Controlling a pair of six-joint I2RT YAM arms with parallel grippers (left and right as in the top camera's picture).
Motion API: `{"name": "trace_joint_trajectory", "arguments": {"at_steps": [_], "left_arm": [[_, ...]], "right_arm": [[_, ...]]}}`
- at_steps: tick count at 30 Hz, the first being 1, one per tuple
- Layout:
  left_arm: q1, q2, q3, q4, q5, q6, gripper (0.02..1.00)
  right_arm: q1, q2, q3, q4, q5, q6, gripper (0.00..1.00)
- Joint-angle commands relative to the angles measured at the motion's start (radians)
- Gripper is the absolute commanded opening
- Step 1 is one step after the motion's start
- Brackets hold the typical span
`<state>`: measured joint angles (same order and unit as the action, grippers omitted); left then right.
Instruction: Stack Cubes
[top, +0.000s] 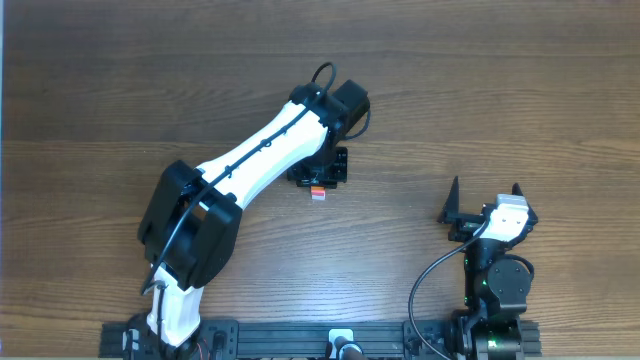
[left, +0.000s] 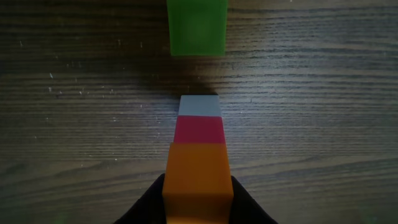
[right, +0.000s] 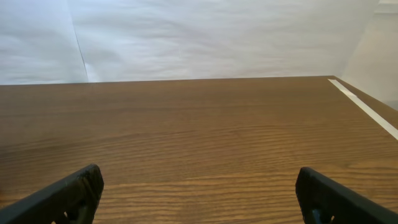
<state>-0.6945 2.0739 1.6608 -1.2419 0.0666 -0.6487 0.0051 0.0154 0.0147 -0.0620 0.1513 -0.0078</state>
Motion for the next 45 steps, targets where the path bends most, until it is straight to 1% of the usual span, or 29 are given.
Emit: {"name": "trace_joint_trajectory", "arguments": {"at_steps": [1,4,7,9,11,12,16,22,24,26,28,31,35,40,42,45], "left_arm": [[-0.004,0.019,-0.008,0.003,-0.016,-0.01,0.389],[-0.004,0.019,-0.008,0.003,-0.016,-0.01,0.494],[-0.004,0.019,-0.008,0.003,-0.016,-0.01,0.641],[-0.004,0.019,-0.008,0.003,-0.023,-0.01,0.774],[-0.004,0.019,-0.008,0.003,-0.028,-0.01,0.958],[-0.004,0.019,-0.008,0.003,-0.029,-0.01,0.998],[-0.004,0.019,-0.008,0.004,-0.035,-0.01,0.998],[0.027,-0.019,-0.005,0.022,-0.084,-0.006,1.0],[0.045,-0.058,-0.003,0.043,-0.084,0.037,1.0],[0.064,-0.113,0.003,0.058,-0.099,0.048,1.0],[0.087,-0.175,0.01,0.064,-0.135,0.051,1.0],[0.128,-0.274,0.01,0.072,-0.212,0.054,1.0],[0.182,-0.416,0.008,0.09,-0.287,0.142,1.0],[0.229,-0.63,-0.059,0.099,-0.408,0.148,1.0],[0.262,-0.721,-0.124,0.132,-0.428,0.148,1.0],[0.346,-0.884,-0.268,0.197,-0.427,0.153,1.0]], "right_arm": [[0.0,-0.01,-0.009,0.002,-0.005,-0.005,0.993],[0.0,-0.01,-0.009,0.002,-0.005,-0.005,0.993],[0.0,-0.01,-0.009,0.002,-0.005,-0.005,0.991],[0.0,-0.01,-0.009,0.002,-0.005,-0.005,0.991],[0.0,-0.01,-0.009,0.002,-0.005,-0.005,0.991],[0.0,-0.01,-0.009,0.002,-0.005,-0.005,0.993],[0.0,-0.01,-0.009,0.002,-0.005,-0.005,0.993],[0.0,-0.01,-0.009,0.002,-0.005,-0.005,0.991],[0.0,-0.01,-0.009,0.002,-0.005,-0.005,0.991],[0.0,-0.01,-0.009,0.002,-0.005,-0.005,0.991],[0.0,-0.01,-0.009,0.002,-0.005,-0.005,0.993],[0.0,-0.01,-0.009,0.002,-0.005,-0.005,0.991],[0.0,-0.01,-0.009,0.002,-0.005,-0.005,0.991],[0.0,-0.01,-0.009,0.002,-0.005,-0.005,0.993],[0.0,-0.01,-0.009,0.002,-0.005,-0.005,0.993],[0.0,-0.01,-0.009,0.002,-0.005,-0.005,0.993]]}}
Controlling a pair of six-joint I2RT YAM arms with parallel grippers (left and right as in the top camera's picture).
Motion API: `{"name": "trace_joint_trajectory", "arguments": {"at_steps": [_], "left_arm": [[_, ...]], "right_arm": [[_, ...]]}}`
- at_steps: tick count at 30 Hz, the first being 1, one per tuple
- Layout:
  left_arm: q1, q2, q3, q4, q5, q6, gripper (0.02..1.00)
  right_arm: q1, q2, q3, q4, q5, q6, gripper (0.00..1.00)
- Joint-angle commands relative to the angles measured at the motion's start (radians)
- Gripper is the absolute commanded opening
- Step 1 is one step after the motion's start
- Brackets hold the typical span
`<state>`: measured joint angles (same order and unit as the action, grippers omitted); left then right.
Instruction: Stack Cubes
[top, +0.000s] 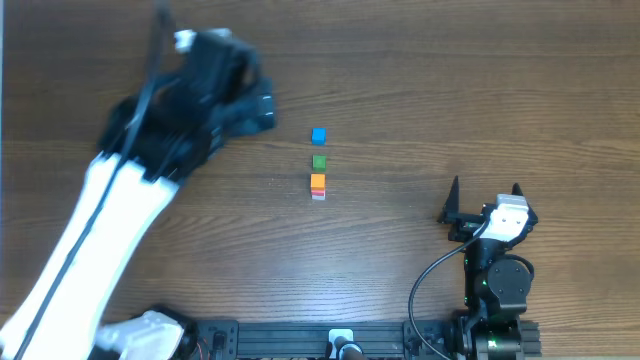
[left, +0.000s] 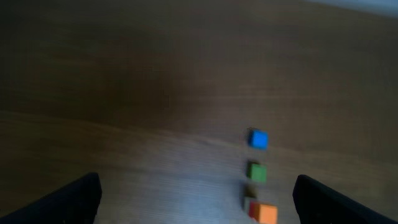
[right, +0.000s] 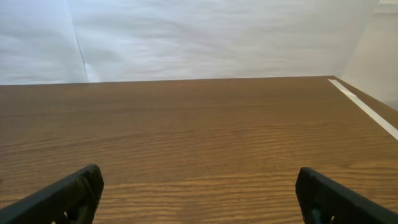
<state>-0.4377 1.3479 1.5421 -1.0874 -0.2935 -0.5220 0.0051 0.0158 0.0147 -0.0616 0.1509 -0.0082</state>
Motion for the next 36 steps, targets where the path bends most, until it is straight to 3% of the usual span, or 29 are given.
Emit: {"name": "trace_joint_trajectory", "arguments": {"at_steps": [1,5,7,12,27,30,36], "left_arm": [[0.12,-0.209,-0.198,0.065,-0.063,0.034,1.0],[0.244,-0.422,-0.397,0.204,0.097,0.124,1.0],[0.289,-0.521,-0.487,0.263,0.132,0.137,1.0],[0.349,-0.72,-0.676,0.386,0.137,0.122,1.0],[0.398,-1.054,-1.04,0.497,0.119,0.123,1.0],[0.397,-1.133,-1.081,0.515,0.135,0.229,1.0],[0.396,-1.224,-1.143,0.539,0.256,0.449,1.0]], "right_arm": [[0.0,-0.011,-0.009,0.002,-0.004,-0.004,0.993],[0.0,-0.011,-0.009,0.002,-0.004,-0.004,0.993],[0.0,-0.011,-0.009,0.002,-0.004,-0.004,0.993],[0.0,-0.011,-0.009,0.002,-0.004,-0.004,0.993],[0.0,-0.011,-0.009,0.002,-0.004,-0.004,0.993],[0.0,-0.011,-0.009,0.002,-0.004,-0.004,0.993],[0.0,-0.011,-0.009,0.002,-0.004,-0.004,0.991]]}}
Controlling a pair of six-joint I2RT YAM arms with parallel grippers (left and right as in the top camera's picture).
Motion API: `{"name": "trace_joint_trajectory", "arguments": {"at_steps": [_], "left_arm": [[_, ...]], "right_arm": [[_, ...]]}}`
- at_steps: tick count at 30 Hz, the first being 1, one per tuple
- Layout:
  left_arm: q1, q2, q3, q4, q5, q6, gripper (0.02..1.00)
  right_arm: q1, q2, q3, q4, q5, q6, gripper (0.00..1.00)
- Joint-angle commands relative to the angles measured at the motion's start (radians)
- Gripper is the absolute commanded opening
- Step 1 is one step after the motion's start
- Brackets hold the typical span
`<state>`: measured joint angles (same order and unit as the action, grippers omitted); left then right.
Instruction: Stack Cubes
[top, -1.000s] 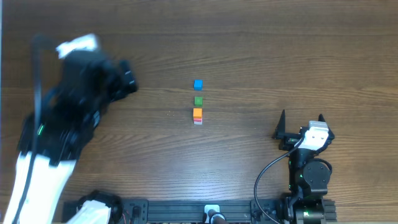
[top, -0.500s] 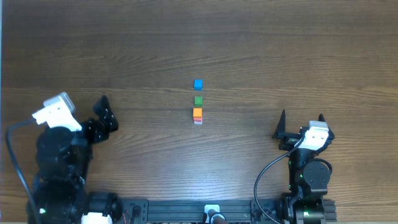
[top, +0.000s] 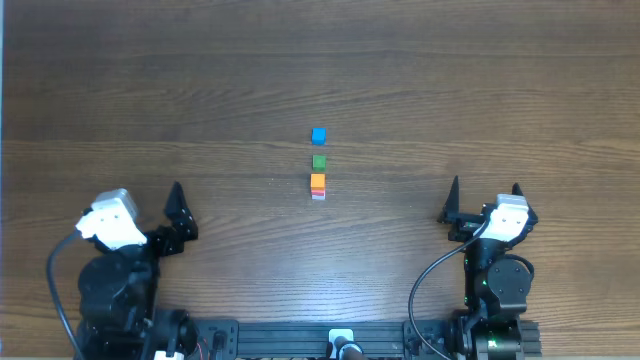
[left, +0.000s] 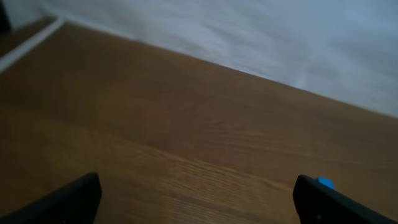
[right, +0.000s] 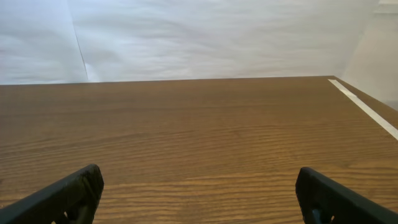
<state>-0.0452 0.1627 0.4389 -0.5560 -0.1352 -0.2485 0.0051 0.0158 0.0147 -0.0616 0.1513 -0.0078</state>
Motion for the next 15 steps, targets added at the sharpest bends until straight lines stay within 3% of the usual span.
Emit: {"name": "trace_joint_trajectory", "arguments": {"at_steps": [1,6,15], "left_arm": [[0.003,-0.043,-0.05,0.008,0.126,0.206,1.0],[0.003,-0.063,-0.076,0.029,0.216,0.245,1.0],[0.003,-0.067,-0.149,0.129,0.274,0.245,1.0]], "right_arm": [[0.0,-0.011,-0.009,0.002,-0.005,-0.005,0.991],[0.0,-0.011,-0.009,0.002,-0.005,-0.005,0.993],[0.0,-0.011,-0.009,0.002,-0.005,-0.005,0.993]]}}
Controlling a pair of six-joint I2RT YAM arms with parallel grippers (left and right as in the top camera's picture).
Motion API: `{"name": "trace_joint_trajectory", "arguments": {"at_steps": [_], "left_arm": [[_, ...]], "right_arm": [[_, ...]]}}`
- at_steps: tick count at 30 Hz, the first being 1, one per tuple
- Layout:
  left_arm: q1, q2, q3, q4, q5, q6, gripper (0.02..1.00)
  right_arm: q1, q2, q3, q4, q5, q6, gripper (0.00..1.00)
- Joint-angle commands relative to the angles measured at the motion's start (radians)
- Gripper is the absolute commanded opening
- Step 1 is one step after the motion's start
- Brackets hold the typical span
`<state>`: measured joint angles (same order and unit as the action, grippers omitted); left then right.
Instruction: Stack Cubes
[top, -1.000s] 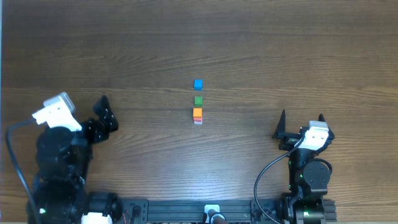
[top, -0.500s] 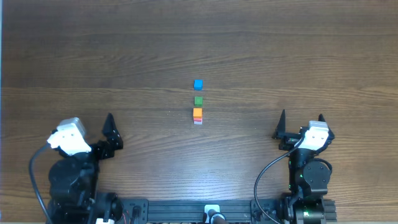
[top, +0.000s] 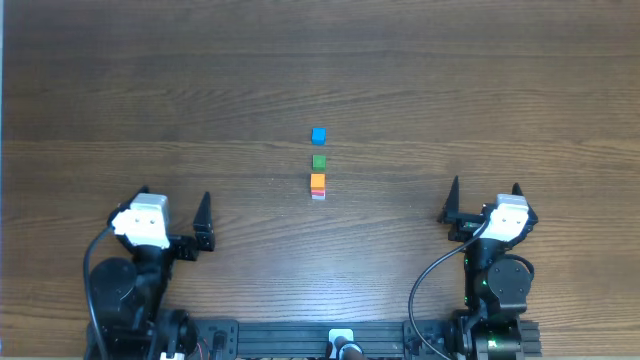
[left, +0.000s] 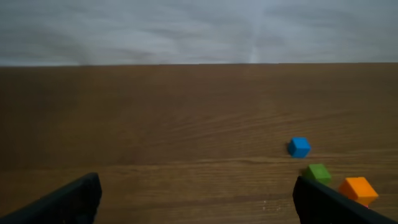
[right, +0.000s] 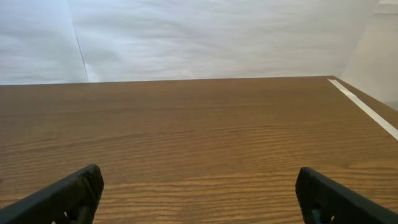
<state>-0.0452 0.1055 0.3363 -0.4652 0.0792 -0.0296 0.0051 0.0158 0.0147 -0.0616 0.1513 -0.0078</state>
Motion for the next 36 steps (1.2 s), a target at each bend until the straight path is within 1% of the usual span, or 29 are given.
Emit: {"name": "trace_joint_trajectory", "arguments": {"at_steps": [1,9,16,26,36], "left_arm": [[0.003,-0.01,-0.058,0.058,0.063,0.026,1.0],[0.003,-0.01,-0.141,0.22,0.063,0.026,0.998],[-0.023,-0.01,-0.172,0.232,0.066,0.026,1.0],[-0.022,-0.102,-0.188,0.199,0.066,0.026,1.0],[0.001,-0.102,-0.209,0.235,0.07,0.022,1.0]], "right_arm": [[0.0,-0.011,-0.009,0.002,-0.005,-0.005,0.993],[0.0,-0.011,-0.009,0.002,-0.005,-0.005,0.993],[0.0,-0.011,-0.009,0.002,-0.005,-0.005,0.993],[0.0,-0.011,-0.009,0.002,-0.005,-0.005,0.993],[0.0,-0.011,-0.009,0.002,-0.005,-0.005,0.993]]}}
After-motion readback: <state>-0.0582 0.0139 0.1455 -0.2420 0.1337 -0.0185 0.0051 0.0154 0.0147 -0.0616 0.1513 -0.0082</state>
